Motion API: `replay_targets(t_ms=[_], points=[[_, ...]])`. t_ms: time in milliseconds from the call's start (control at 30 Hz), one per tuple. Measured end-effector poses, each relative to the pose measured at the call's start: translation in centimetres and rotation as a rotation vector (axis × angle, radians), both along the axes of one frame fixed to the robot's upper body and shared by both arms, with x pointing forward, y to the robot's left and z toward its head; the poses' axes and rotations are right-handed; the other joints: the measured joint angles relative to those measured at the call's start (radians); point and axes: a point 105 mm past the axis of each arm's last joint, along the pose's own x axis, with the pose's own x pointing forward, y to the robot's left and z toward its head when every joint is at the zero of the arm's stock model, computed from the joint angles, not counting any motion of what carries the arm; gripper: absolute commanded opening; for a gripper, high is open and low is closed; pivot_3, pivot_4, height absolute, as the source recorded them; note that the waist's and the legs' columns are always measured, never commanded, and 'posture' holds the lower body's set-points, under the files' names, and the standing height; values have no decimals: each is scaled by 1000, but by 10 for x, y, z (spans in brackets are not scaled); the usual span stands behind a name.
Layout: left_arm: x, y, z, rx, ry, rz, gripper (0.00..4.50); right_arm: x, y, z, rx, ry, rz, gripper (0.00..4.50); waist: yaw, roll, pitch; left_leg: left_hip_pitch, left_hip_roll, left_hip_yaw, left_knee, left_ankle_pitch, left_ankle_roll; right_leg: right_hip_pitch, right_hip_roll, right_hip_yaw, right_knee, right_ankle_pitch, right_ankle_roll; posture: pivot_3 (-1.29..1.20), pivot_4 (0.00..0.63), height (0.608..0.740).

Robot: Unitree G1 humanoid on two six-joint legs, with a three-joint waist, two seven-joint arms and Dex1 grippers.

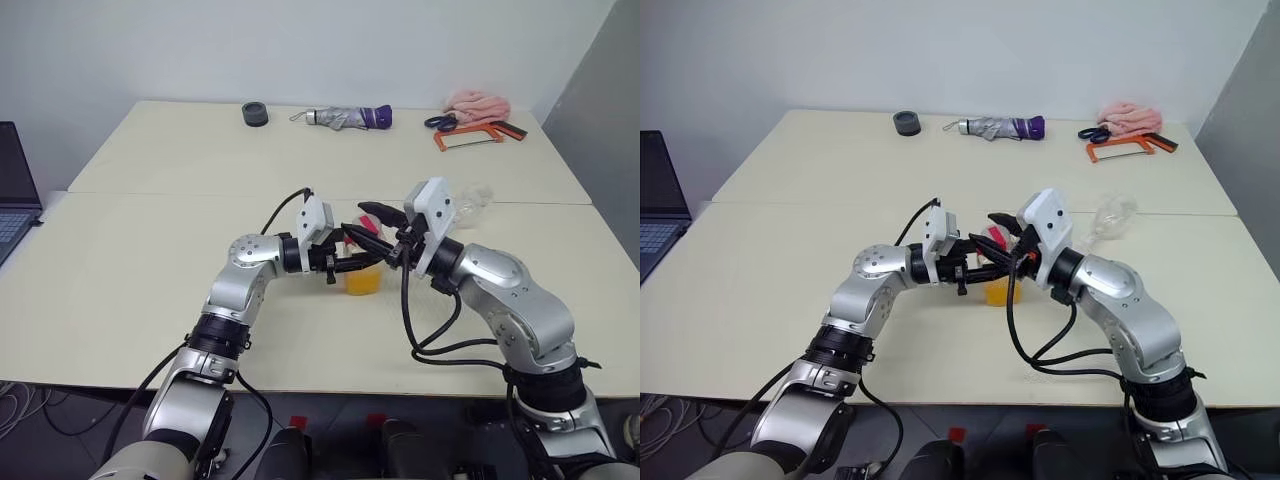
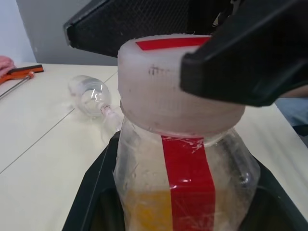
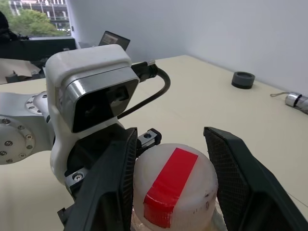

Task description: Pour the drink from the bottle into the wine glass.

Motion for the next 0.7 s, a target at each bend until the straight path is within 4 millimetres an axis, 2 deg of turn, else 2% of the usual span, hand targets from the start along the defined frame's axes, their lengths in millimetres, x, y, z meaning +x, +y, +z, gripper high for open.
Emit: replay_targets(t_ms=[233,367,467,533,600,700], points=[[-9,2,3,41,-11,-88,1891,3,-5,10,-227,-51,359,1877,-3,2,2,1,0,0,0,0,0,0,1,-1,0,0,0,0,150,740],[-9,-2,7,47,-28,-102,1890,3,-11,14,-251,-48,402,1877,0,2,2,-1,1,-2,0,0,0,0,0,-1,0,0,0,0,150,740],[-8,-4,7,41,-30,-90,1878,4,-18,10,-194,-42,332,2931,2,2,2,-3,2,-3,1,0,0,-1,-3,-1,0,0,0,0,150,740],[-3,4,11,28,-39,-44,1869,8,-33,4,-123,-9,220,3548,3,2,2,-4,1,-2,1,0,0,-2,-5,-1,0,0,0,0,150,740],[2,11,15,17,-49,-6,1869,7,-41,9,-51,-12,126,4268,3,2,2,-5,1,-2,1,0,0,-3,-5,0,1,0,0,0,150,740],[2,8,16,8,-50,-7,1869,-12,-38,26,23,-49,87,4316,3,2,2,-6,1,-3,1,0,0,-4,-4,-1,0,0,0,0,150,740]])
